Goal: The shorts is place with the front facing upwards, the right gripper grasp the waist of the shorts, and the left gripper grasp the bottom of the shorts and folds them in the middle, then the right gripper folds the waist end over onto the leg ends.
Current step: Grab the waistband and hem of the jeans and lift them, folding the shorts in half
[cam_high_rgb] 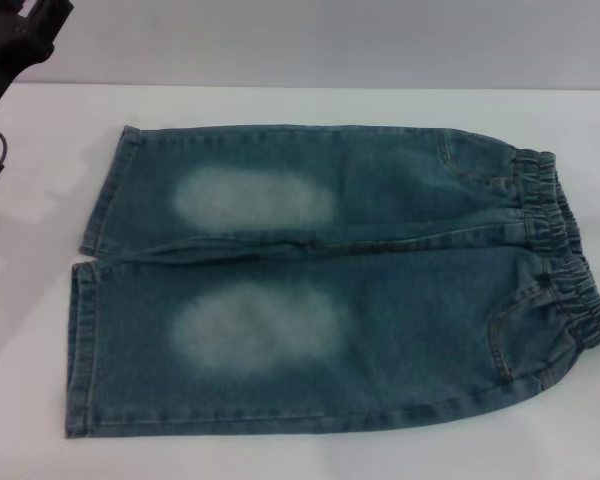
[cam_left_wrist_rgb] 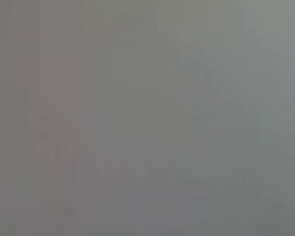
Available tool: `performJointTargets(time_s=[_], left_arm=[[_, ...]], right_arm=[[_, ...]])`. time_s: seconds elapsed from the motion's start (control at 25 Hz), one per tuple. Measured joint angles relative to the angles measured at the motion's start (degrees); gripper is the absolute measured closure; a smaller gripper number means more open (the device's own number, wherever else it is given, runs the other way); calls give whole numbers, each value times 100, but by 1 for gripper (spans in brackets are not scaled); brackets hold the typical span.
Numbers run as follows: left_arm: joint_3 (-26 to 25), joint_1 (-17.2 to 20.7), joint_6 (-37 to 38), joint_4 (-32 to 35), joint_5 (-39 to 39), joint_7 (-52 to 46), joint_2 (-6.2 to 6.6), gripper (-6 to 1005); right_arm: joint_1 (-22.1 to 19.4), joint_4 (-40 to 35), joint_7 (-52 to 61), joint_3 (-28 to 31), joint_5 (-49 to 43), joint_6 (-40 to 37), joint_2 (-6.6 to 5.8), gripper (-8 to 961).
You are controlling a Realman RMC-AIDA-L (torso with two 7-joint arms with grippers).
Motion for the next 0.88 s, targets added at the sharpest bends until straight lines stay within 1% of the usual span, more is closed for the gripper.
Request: performJointTargets(time_s=[0.04,0.08,0.12,0.16,0.2,0.24,0.28,0.32,0.36,0.4,0.44,0.48,0.52,0.56,0.6,0.72,0.76,0.88], left_arm=[[179,-87,-92,39,210,-606,216,481],[546,-214,-156,92,309,-1225,490,482],[736,-268,-174,113,323,-1473,602,482],[736,-268,-174,113,323,-1473,602,483],[1491,-452,-168,196,343,-2291,981,483],[2242,-650,-59,346,339,-3145,1316,484],[2446,-701,-10,404,342,-3341,1396,484],[2817,-815,158,579,333,-3760,1525,485],[3073,-888,316,727,342,-4046,1586,485],[3441,-1014,644,1072,339,-4377,1615,486],[3694,-1097,890,1343,340,-4596,1617,486],[3934,-1183,1173,1676,337,-4796,1581,487],[4198,-1280,1479,2028,337,-5036,1516,487],[4468,-1370,1756,2367,338,-5288,1439,488],[4764,-1461,1971,2717,333,-5561,1333,488],[5641,-1661,2398,3630,320,-6341,1045,490],[5942,-1710,2510,3879,306,-6621,938,490],[6716,-1782,2770,4432,259,-7393,702,492]], right_arm=[[-3,5,0,0,0,6,0,298],[-7,7,0,0,0,19,0,298],[-15,10,1,-1,-1,36,0,298],[-25,13,1,-1,0,53,0,298],[-46,13,1,-1,0,88,0,298],[-46,13,1,-1,0,88,0,298],[-55,13,1,0,0,107,0,299],[-62,13,1,9,0,151,-1,299],[-66,11,1,21,-1,211,-2,299],[-72,-10,1,47,0,371,-7,299],[-72,-10,1,47,0,371,-7,298],[-72,-25,1,51,0,448,-10,298],[-73,-41,2,49,0,517,-13,298],[-71,-61,1,41,0,579,-14,298],[-71,-89,1,36,0,633,-16,298],[-69,-199,1,19,0,788,-18,298],[-67,-228,1,12,0,836,-19,299],[-51,-306,1,6,0,991,-30,299]])
